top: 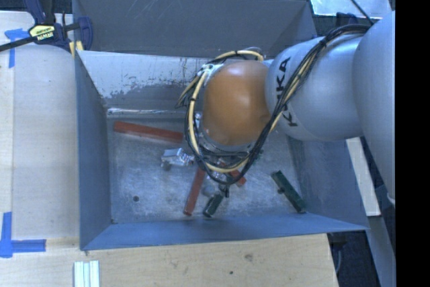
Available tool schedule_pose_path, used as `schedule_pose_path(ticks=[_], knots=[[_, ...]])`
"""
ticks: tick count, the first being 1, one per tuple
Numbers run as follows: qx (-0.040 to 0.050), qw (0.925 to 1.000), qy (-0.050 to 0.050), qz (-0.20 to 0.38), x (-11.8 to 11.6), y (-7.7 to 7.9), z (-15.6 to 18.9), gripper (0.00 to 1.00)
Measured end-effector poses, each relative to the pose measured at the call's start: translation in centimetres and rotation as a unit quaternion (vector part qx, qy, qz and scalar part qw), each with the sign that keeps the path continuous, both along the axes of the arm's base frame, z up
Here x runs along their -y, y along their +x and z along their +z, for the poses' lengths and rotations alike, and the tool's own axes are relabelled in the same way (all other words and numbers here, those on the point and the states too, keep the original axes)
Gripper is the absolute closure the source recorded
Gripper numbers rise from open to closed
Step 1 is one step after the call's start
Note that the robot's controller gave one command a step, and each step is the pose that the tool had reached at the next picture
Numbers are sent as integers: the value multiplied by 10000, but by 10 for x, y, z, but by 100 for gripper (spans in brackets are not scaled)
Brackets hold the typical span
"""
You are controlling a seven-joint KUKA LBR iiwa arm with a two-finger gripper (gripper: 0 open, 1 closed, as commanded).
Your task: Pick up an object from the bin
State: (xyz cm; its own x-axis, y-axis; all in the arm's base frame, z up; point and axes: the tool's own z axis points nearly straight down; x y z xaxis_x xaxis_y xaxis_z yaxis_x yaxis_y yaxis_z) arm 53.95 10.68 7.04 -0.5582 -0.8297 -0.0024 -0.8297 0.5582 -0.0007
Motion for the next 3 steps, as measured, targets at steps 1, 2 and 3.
schedule_pose_path(ticks=[1, 2, 3], knots=[[4, 9767, -13, 2145, 61, -4, 2, 0], [11, 9768, 1, 2143, 58, -3, 3, 100], [46, 9773, -15, 2118, 74, 13, 163, 100]])
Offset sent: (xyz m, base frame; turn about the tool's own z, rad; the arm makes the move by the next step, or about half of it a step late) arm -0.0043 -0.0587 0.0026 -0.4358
